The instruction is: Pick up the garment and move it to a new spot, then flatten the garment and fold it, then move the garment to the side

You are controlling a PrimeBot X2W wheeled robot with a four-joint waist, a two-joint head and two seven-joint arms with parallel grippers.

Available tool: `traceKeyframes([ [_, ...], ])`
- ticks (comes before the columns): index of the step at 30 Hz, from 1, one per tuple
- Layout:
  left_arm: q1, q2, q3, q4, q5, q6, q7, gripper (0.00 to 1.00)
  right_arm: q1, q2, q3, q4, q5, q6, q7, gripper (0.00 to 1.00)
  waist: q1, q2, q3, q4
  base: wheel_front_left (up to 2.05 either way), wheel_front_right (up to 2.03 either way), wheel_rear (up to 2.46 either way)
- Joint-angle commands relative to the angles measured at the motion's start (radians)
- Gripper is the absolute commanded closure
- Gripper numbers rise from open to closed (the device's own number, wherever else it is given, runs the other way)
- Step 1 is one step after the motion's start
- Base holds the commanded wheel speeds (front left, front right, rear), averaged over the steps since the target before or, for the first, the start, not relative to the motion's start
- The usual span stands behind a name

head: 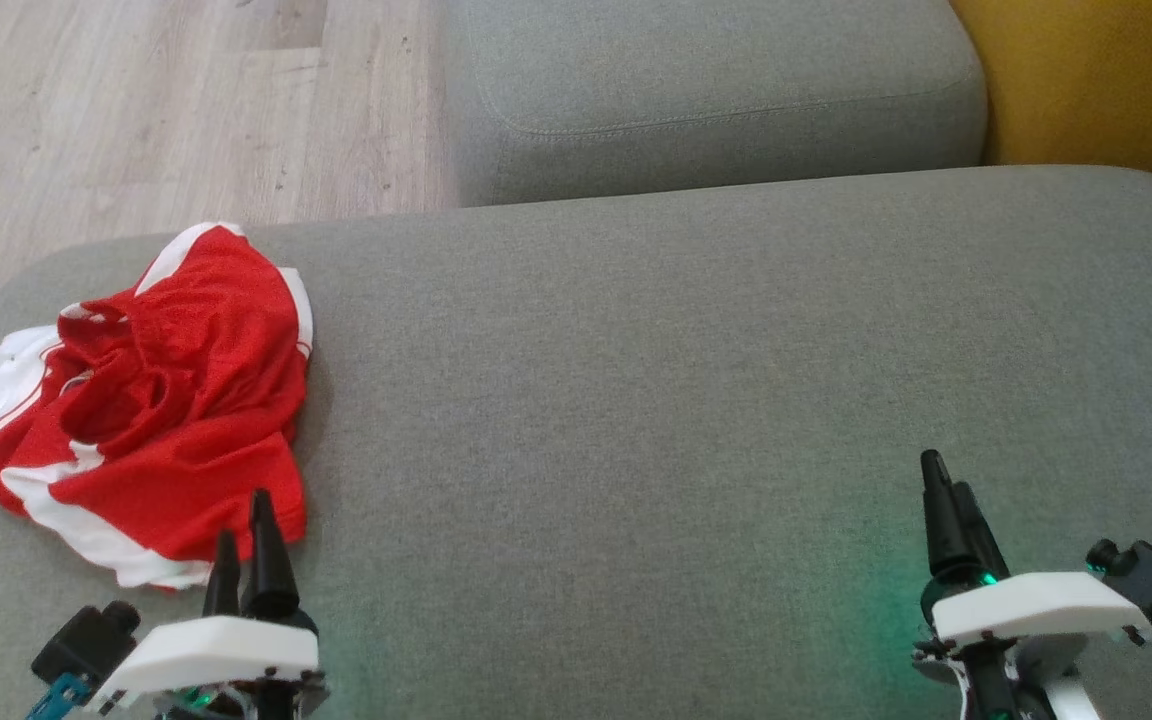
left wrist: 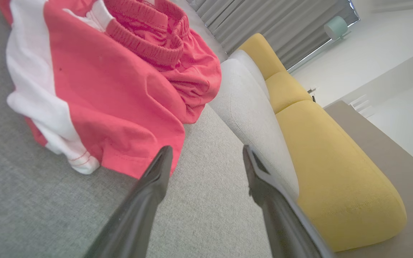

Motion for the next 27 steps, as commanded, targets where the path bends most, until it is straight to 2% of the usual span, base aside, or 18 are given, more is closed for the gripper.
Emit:
traceKeyframes([
  [1, -0.045, 0.005, 0.005, -0.041, 0.038, 0.004, -0.014, 0.00, -0.052, -0.007, 0.020, -0.040, -0.036, 0.000, -0.017, 0.00, 0.0000, 0.0000, -0.001, 0.000, 0.00, 0.00, 0.00],
  [27, -0.046, 0.007, -0.048, -0.071, 0.364, 0.028, -0.091, 0.00, -0.063, -0.009, 0.110, -0.050, -0.342, 0.000, -0.094, 0.00, 0.0000, 0.0000, -0.015, 0.004, 0.00, 0.00, 0.00],
])
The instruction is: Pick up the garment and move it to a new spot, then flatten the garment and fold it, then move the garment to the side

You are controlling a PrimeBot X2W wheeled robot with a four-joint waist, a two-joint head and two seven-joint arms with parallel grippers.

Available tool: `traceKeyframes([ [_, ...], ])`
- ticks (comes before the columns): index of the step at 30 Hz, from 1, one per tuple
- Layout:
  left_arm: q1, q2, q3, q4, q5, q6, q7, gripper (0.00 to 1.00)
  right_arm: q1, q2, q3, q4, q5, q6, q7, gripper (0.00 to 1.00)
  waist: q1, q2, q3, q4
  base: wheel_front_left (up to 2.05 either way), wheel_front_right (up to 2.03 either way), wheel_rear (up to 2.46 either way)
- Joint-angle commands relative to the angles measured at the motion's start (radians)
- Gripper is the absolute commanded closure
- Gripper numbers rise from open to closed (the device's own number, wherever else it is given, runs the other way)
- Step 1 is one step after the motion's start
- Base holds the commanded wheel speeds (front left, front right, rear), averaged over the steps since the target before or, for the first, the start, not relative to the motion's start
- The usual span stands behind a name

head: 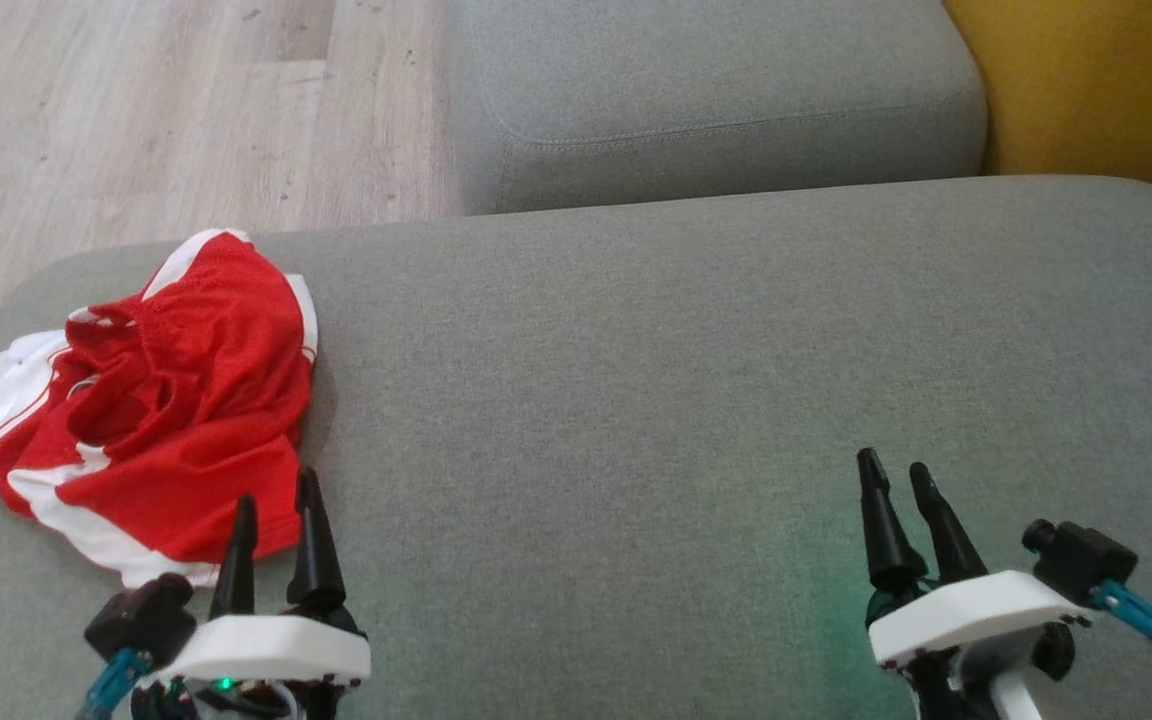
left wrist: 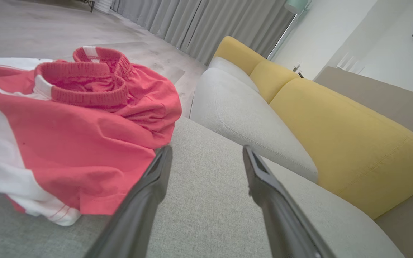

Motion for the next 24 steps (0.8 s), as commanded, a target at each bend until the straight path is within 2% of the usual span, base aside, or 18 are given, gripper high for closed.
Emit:
traceKeyframes([
  [1, -0.046, 0.006, 0.013, -0.038, 0.038, 0.006, -0.015, 0.00, -0.060, -0.007, 0.026, -0.037, -0.039, 0.000, -0.017, 0.00, 0.0000, 0.0000, -0.002, 0.001, 0.00, 0.00, 0.00],
  [10, -0.040, 0.006, -0.002, -0.028, 0.145, 0.011, -0.042, 0.00, -0.057, -0.008, 0.053, -0.020, -0.157, -0.001, -0.044, 0.00, 0.0000, 0.0000, -0.013, 0.005, 0.00, 0.00, 0.00],
  [24, -0.042, 0.007, -0.016, 0.003, 0.296, 0.026, -0.080, 0.00, -0.050, -0.009, -0.002, 0.003, -0.338, -0.001, -0.082, 0.00, 0.0000, 0.0000, -0.017, 0.005, 0.00, 0.00, 0.00],
])
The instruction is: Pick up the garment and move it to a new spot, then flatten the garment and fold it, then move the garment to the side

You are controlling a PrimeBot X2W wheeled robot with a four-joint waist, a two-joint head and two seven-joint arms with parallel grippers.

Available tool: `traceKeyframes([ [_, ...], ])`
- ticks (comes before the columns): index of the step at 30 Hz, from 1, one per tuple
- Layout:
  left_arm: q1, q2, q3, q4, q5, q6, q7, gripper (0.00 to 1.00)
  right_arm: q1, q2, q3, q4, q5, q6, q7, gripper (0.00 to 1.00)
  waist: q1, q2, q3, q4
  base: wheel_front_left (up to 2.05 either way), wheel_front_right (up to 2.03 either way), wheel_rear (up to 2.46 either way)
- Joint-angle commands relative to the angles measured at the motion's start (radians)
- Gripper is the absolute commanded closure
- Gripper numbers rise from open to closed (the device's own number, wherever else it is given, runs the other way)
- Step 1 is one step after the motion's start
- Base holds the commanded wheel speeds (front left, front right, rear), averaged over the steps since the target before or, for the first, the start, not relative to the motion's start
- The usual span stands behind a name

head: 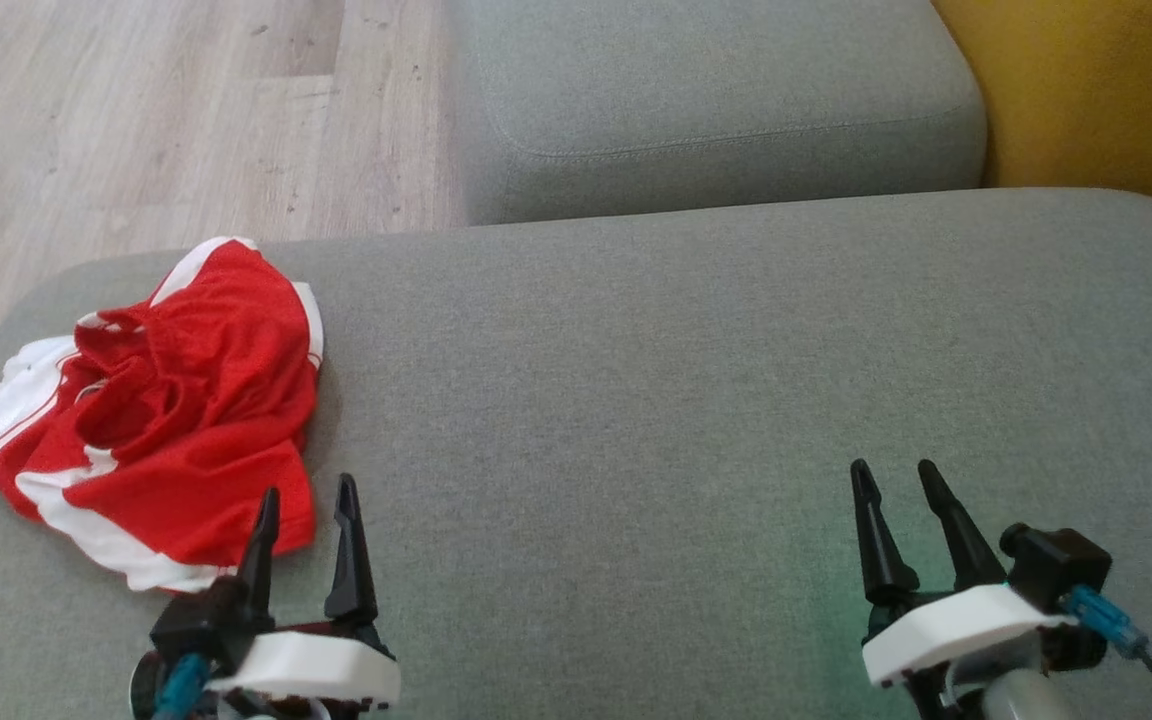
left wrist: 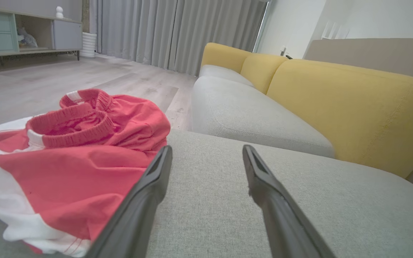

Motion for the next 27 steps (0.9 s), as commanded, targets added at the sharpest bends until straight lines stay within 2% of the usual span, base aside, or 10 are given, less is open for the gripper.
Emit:
traceKeyframes([
  [1, -0.043, 0.006, 0.017, -0.029, 0.028, 0.009, -0.015, 0.00, -0.050, -0.008, 0.020, -0.028, -0.028, -0.001, -0.015, 0.00, 0.0000, 0.0000, 0.000, -0.001, 0.00, 0.00, 0.00],
  [6, -0.050, 0.006, 0.018, -0.002, 0.086, 0.015, -0.030, 0.00, -0.052, -0.008, 0.020, -0.029, -0.093, -0.001, -0.030, 0.00, 0.0000, 0.0000, -0.002, -0.003, 0.00, 0.00, 0.00],
  [11, -0.057, 0.007, 0.023, 0.026, 0.098, 0.019, -0.045, 0.00, -0.054, -0.009, 0.029, -0.027, -0.149, -0.001, -0.045, 0.00, 0.0000, 0.0000, -0.003, -0.004, 0.00, 0.00, 0.00],
  [21, -0.080, 0.007, 0.029, 0.068, 0.214, 0.010, -0.074, 0.00, -0.061, -0.009, 0.034, -0.012, -0.274, -0.001, -0.074, 0.00, 0.0000, 0.0000, -0.001, -0.005, 0.00, 0.00, 0.00],
  [27, -0.080, 0.007, 0.030, 0.079, 0.221, 0.017, -0.076, 0.00, -0.060, -0.009, 0.025, -0.005, -0.284, -0.001, -0.076, 0.00, 0.0000, 0.0000, -0.003, -0.005, 0.00, 0.00, 0.00],
])
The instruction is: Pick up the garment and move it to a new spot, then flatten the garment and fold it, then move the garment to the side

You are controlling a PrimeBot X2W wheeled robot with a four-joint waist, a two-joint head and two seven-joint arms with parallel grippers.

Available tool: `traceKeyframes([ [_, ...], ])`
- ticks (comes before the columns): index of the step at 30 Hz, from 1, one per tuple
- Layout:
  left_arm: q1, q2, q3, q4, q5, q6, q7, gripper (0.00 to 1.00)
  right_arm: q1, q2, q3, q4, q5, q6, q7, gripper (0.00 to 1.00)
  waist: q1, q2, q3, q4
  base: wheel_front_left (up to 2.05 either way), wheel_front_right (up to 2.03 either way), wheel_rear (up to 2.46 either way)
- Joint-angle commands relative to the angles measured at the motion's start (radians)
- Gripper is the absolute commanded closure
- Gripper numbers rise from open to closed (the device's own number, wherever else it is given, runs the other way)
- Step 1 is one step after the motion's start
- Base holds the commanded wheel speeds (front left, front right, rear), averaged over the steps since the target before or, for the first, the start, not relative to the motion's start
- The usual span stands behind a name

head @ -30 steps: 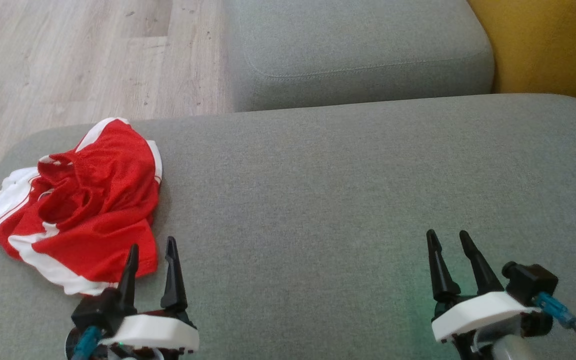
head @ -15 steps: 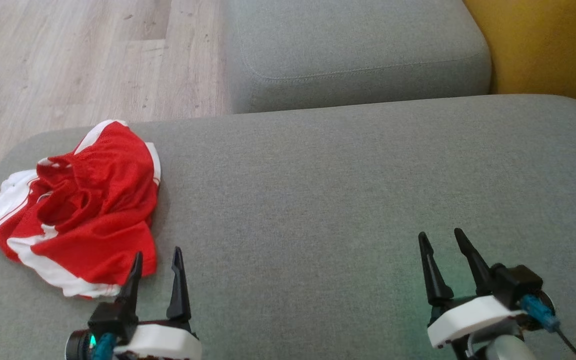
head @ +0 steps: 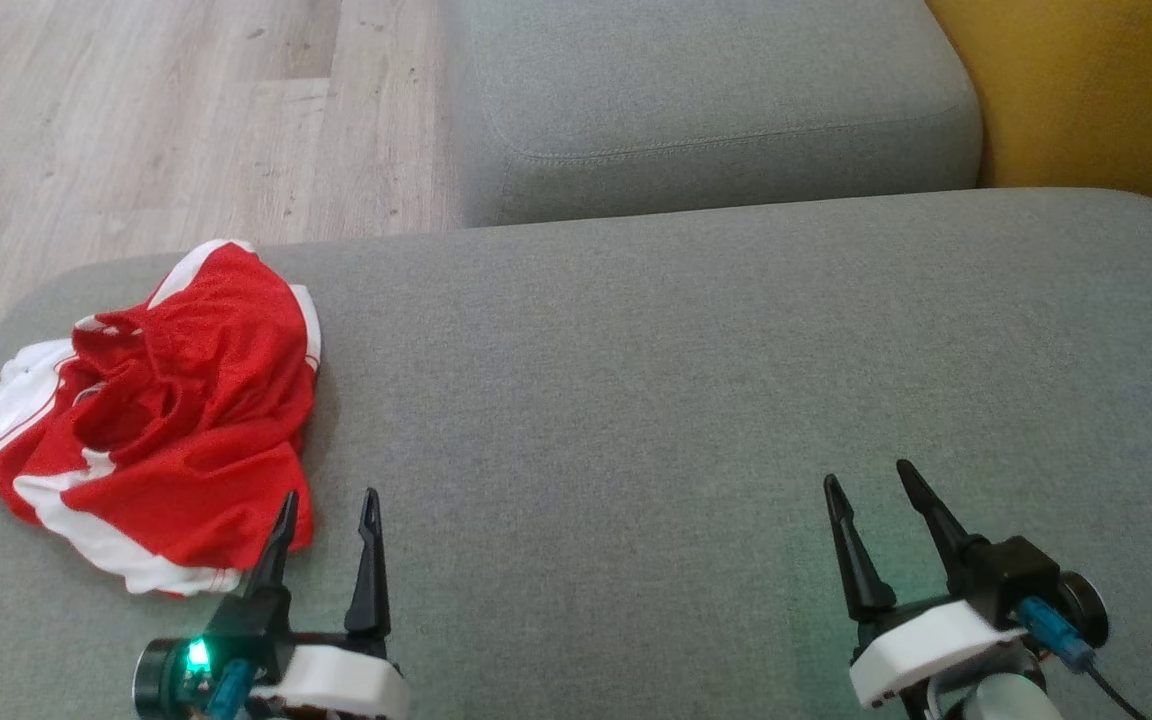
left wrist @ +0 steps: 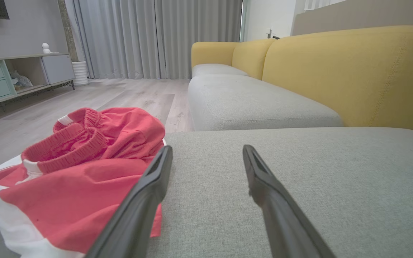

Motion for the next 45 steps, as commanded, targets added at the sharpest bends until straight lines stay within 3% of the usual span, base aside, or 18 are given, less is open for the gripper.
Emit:
traceKeyframes([
  [1, -0.051, 0.007, 0.032, -0.021, 0.001, 0.007, -0.010, 0.00, -0.059, -0.009, 0.021, -0.024, -0.006, -0.001, -0.014, 0.00, 0.0000, 0.0000, -0.001, 0.001, 0.00, 0.00, 0.00],
  [9, -0.049, 0.007, 0.030, 0.000, -0.001, 0.028, -0.010, 0.00, -0.060, -0.009, 0.013, -0.015, -0.006, -0.001, -0.014, 0.00, 0.0000, 0.0000, -0.008, 0.002, 0.00, 0.00, 0.00],
  [14, -0.054, 0.007, 0.014, 0.004, -0.009, 0.048, -0.010, 0.00, -0.052, -0.009, -0.008, -0.017, -0.010, -0.001, -0.014, 0.00, 0.0000, 0.0000, -0.007, 0.040, 0.00, 0.00, 0.00],
  [22, -0.055, 0.007, 0.010, -0.021, -0.012, 0.100, -0.010, 0.00, -0.041, -0.009, -0.024, -0.021, -0.016, -0.001, -0.014, 0.00, 0.0000, 0.0000, 0.007, 0.209, 0.00, 0.00, 0.00],
  [32, -0.045, 0.007, 0.056, -0.064, -0.040, 0.123, -0.010, 0.00, -0.055, -0.009, -0.036, -0.032, -0.036, -0.001, -0.014, 0.00, 0.0000, 0.0000, 0.031, 0.459, 0.00, 0.00, 0.00],
  [41, -0.042, 0.007, 0.125, -0.179, -0.018, 0.139, -0.010, 0.00, -0.075, -0.009, -0.049, -0.030, -0.044, -0.001, -0.014, 0.00, 0.0000, 0.0000, 0.081, 0.511, 0.00, 0.00, 0.00],
  [45, -0.104, 0.007, 0.136, -0.226, -0.003, 0.130, -0.010, 0.00, -0.079, -0.009, -0.100, -0.046, -0.074, -0.001, -0.014, 0.00, 0.0000, 0.0000, 0.142, 0.519, 0.00, 0.00, 0.00],
])
